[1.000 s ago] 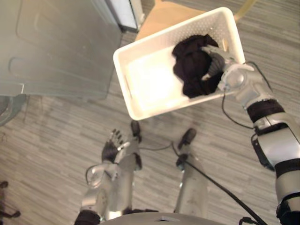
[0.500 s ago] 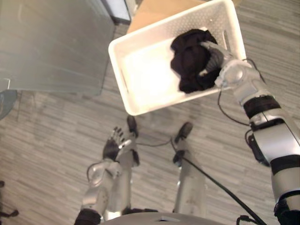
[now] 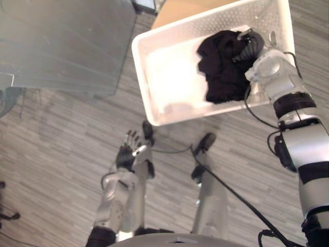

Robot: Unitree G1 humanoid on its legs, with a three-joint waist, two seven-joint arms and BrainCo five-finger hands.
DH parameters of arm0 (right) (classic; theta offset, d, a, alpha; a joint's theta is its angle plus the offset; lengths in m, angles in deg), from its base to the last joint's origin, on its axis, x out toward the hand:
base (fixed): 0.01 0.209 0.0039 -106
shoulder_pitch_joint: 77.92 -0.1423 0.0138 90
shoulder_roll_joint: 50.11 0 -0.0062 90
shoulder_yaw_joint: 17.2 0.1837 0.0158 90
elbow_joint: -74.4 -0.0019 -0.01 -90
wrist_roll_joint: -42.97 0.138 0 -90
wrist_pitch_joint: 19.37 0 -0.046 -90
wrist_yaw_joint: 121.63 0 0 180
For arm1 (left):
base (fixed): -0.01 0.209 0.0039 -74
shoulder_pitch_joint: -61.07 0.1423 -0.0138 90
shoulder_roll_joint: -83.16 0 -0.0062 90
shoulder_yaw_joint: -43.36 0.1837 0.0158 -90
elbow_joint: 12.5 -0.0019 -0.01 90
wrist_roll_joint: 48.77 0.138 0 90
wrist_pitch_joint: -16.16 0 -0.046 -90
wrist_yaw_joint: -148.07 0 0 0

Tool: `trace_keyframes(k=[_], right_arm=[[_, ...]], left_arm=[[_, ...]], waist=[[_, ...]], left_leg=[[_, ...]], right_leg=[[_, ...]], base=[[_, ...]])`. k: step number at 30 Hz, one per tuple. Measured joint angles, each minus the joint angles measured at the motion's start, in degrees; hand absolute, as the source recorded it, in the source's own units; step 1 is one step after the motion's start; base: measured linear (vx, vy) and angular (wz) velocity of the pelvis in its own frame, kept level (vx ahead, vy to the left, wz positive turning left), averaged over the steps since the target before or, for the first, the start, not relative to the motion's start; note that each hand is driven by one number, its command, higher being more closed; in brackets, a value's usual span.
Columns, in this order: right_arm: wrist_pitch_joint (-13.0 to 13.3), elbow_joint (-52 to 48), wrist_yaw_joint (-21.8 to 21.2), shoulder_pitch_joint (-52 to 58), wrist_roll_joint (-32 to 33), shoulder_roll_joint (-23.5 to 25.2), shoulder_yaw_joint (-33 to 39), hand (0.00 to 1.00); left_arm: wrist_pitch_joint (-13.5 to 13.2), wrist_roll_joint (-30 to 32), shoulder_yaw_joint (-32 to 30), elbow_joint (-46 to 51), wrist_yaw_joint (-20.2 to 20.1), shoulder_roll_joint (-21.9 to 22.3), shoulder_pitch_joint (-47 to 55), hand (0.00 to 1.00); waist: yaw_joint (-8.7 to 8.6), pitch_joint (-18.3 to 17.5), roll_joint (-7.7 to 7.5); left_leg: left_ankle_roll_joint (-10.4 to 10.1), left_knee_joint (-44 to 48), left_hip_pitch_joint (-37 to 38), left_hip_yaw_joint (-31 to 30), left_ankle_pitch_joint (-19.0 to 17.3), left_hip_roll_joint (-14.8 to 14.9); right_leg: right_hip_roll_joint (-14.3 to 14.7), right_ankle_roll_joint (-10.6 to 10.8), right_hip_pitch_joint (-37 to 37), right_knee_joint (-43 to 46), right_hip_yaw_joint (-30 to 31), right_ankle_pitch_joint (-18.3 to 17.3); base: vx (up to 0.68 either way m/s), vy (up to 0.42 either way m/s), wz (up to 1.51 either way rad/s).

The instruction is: Pick up the laundry basket with both hands and put the clothes into the washing machine.

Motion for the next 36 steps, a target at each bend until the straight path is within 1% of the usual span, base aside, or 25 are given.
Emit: trace_keyframes(k=[3, 5, 7, 9, 10, 11, 12, 13, 14, 15, 16, 17, 19, 22, 25, 27, 28, 30, 33, 34, 35, 36], right_arm=[[-0.32, -0.44, 1.34, 1.34, 2.03, 1.14, 3.28, 1.00], [-1.25, -3.67, 2.14, 3.36, 2.26, 1.17, 5.88, 1.00], [-1.57, -5.52, 3.52, 4.43, 2.26, 1.27, 7.82, 1.00], [-2.50, -9.66, 4.85, 5.83, 2.23, 1.51, 10.47, 1.00], [-2.68, -13.04, 6.44, 7.01, 2.22, 1.51, 12.98, 1.00], [-2.87, -15.04, 7.40, 7.81, 2.22, 1.53, 14.43, 1.00], [-3.13, -19.28, 9.17, 9.30, 2.21, 1.75, 17.20, 1.00], [-3.23, -23.05, 10.93, 10.26, 2.17, 2.38, 19.59, 1.00], [-3.28, -24.72, 11.73, 10.77, 2.08, 2.72, 20.45, 1.00], [-3.46, -27.95, 13.48, 12.24, 1.29, 3.58, 21.98, 1.00], [-3.53, -29.95, 14.52, 13.47, 0.80, 3.99, 22.55, 1.00], [-3.67, -31.28, 15.14, 14.52, -0.32, 4.92, 23.99, 1.00], [-3.73, -31.94, 17.09, 15.86, -1.21, 5.82, 25.93, 1.00], [-3.85, -32.17, 17.53, 16.04, -1.21, 5.81, 27.30, 1.00], [-3.73, -32.17, 18.39, 16.85, -1.20, 5.80, 28.01, 1.00], [-3.60, -32.20, 18.57, 18.10, -1.19, 5.81, 28.08, 1.00], [-3.60, -32.26, 18.57, 18.82, -1.19, 5.81, 28.08, 1.00], [-3.53, -34.98, 18.57, 20.61, -1.19, 5.82, 28.51, 1.00], [-3.10, -40.17, 18.41, 22.65, -1.22, 6.05, 28.55, 1.00], [-2.59, -42.47, 18.16, 23.64, -1.24, 6.91, 28.55, 1.00], [-1.86, -44.49, 17.94, 25.21, -1.27, 8.32, 28.39, 1.00], [-1.78, -45.64, 17.80, 26.04, -1.27, 8.88, 28.28, 1.00]], left_arm=[[0.02, 0.00, 0.08, 0.12, 0.25, 0.04, 0.00, 0.00], [0.03, 0.00, -0.05, 1.05, 1.06, 0.08, 0.00, 0.00], [0.02, 0.00, -0.19, 1.76, 1.18, 0.08, -0.02, 0.00], [-0.02, 0.01, -0.51, 2.06, 1.59, 0.05, -0.04, 0.00], [-0.01, 0.04, -0.65, 2.01, 2.15, 0.04, -0.04, 0.00], [-0.01, 0.04, -0.85, 1.99, 2.23, 0.04, -0.04, 0.00], [-0.03, 0.06, -1.55, 1.96, 2.33, 0.06, -0.04, 0.00], [-0.02, 0.09, -1.90, 1.88, 2.45, -0.04, -0.08, 0.00], [-0.02, 0.15, -2.12, 1.86, 2.60, -0.21, -0.10, 0.00], [-0.02, 0.24, -2.12, 1.73, 3.02, -0.88, -0.11, 0.00], [-0.03, 0.25, -2.11, 1.55, 3.26, -1.38, -0.12, 0.00], [-0.04, 0.29, -2.07, 1.15, 3.53, -2.08, -0.13, 0.00], [-0.06, 0.78, -1.95, -0.43, 3.81, -2.65, -0.26, 0.00], [-0.04, 0.82, -1.81, -1.64, 4.57, -2.65, -0.25, 0.00], [-0.04, 1.29, -1.48, -3.01, 4.66, -3.39, -0.35, 0.00], [0.01, 1.32, -1.47, -3.63, 4.69, -4.17, -0.26, 0.00], [0.04, 1.33, -1.51, -3.84, 4.72, -4.43, -0.24, 0.00], [0.03, 1.41, -1.53, -4.19, 4.72, -4.92, -0.32, 0.00], [0.20, 4.79, -1.54, -5.23, 4.88, -5.29, -0.23, 0.00], [0.23, 6.20, -1.58, -5.21, 5.02, -5.42, -0.23, 0.00], [0.27, 7.57, -1.56, -5.20, 5.16, -5.57, -0.23, 0.00], [0.32, 8.17, -1.53, -5.15, 5.17, -5.57, -0.27, 0.00]], waist=[[-0.02, -0.02, -0.02], [-0.07, -0.02, -0.04], [-0.26, -0.03, -0.06], [-1.13, -0.04, -0.09], [-1.79, -0.07, -0.13], [-1.94, -0.17, -0.34], [-2.06, -0.48, -0.97], [-2.59, -0.67, -1.45], [-2.68, -0.85, -1.80], [-2.92, -1.30, -2.66], [-3.04, -1.74, -3.45], [-3.22, -2.40, -4.64], [-3.64, -3.18, -5.99], [-4.26, -3.71, -6.72], [-4.27, -3.74, -6.77], [-4.26, -4.47, -6.99], [-4.27, -5.06, -7.36], [-4.34, -5.18, -7.44], [-4.57, -5.37, -7.64], [-4.56, -6.50, -8.16], [-4.96, -8.58, -8.72], [-5.14, -9.10, -8.96]], left_leg=[[-0.03, 0.01, 0.57, 0.06, 0.01, 0.12], [-0.42, 0.01, 0.96, 0.28, -0.28, 0.34], [-0.43, 0.01, 1.53, 0.95, -0.29, 0.55], [-0.42, 0.02, 2.35, 1.89, -0.26, 0.95], [-0.37, 0.02, 2.90, 2.59, -0.14, 1.30], [-0.33, 0.03, 3.29, 3.03, -0.11, 1.50], [-0.30, 0.03, 3.97, 3.27, -0.09, 1.70], [-0.32, 0.03, 4.70, 3.24, -0.08, 1.96], [-0.32, 0.03, 5.15, 3.34, -0.08, 2.14], [-0.34, 0.04, 6.00, 3.42, -0.08, 2.53], [-0.44, 0.04, 6.58, 3.47, -0.11, 2.82], [-0.61, 0.04, 7.25, 3.43, -0.14, 3.22], [-0.80, 0.07, 8.47, 3.06, -0.21, 3.64], [-0.78, 1.69, 8.97, 2.78, -0.50, 3.84], [-0.95, 2.53, 10.59, 2.20, -1.27, 4.00], [-1.32, 2.69, 11.01, 1.78, -1.60, 4.11], [-1.42, 2.66, 11.26, 1.72, -1.68, 4.18], [-1.46, 2.50, 12.40, 1.70, -1.69, 4.47], [-1.75, 2.16, 15.42, 2.48, -2.10, 4.61], [-2.01, 2.08, 16.27, 3.24, -2.46, 4.72], [-2.05, 2.00, 16.65, 3.61, -2.61, 4.95], [-2.04, 1.85, 17.37, 3.80, -2.65, 5.05]], right_leg=[[-0.25, -0.20, 0.12, 1.30, -0.11, -0.76], [-0.33, -0.31, 0.24, 2.06, -0.16, -1.07], [-0.38, -0.41, 0.55, 2.55, -0.15, -1.27], [-0.37, -0.54, 1.46, 2.86, -0.39, -1.47], [-0.33, -0.49, 2.17, 3.09, -0.71, -1.78], [-0.29, -0.53, 2.45, 3.27, -0.73, -1.93], [-0.19, -0.61, 2.73, 3.71, -0.55, -2.25], [0.08, -0.65, 3.45, 3.79, -0.58, -2.52], [0.25, -0.71, 3.78, 3.82, -0.52, -2.63], [0.63, -0.93, 4.47, 3.96, -0.47, -2.98], [0.93, -1.01, 4.88, 4.19, -0.40, -3.36], [1.34, -1.11, 5.38, 4.40, -0.36, -3.72], [1.71, -1.27, 6.51, 4.81, -0.46, -4.37], [1.83, -1.27, 7.70, 4.88, -0.43, -4.52], [2.52, -1.22, 9.88, 4.52, -0.28, -4.63], [2.83, -1.17, 10.41, 4.48, -0.21, -4.79], [3.00, -1.16, 10.57, 4.42, -0.05, -5.01], [3.46, -1.16, 11.87, 3.83, -0.05, -5.00], [3.89, -0.67, 14.28, 3.33, 0.79, -5.35], [4.20, -0.64, 14.57, 2.93, 1.61, -5.33], [4.63, -0.66, 14.81, 2.37, 2.03, -5.23], [4.87, -0.73, 15.46, 2.04, 2.17, -5.18]], base=[[0.02, -0.018, 0.02], [0.01, -0.040, 0.00], [0.01, -0.041, -0.01], [0.01, -0.051, 0.05], [0.00, -0.058, 0.08], [0.00, -0.071, 0.02], [0.01, -0.096, -0.04], [0.02, -0.088, -0.08], [0.02, -0.095, -0.09], [0.02, -0.080, -0.12], [0.04, -0.135, -0.13], [0.04, -0.122, -0.10], [0.04, -0.124, -0.02], [0.04, -0.110, 0.02], [0.02, -0.094, -0.01], [0.01, -0.087, -0.01], [0.01, -0.090, -0.04], [0.01, -0.091, -0.05], [0.03, -0.068, -0.16], [0.04, -0.052, -0.29], [0.06, -0.051, -0.28], [0.09, -0.044, -0.25]])
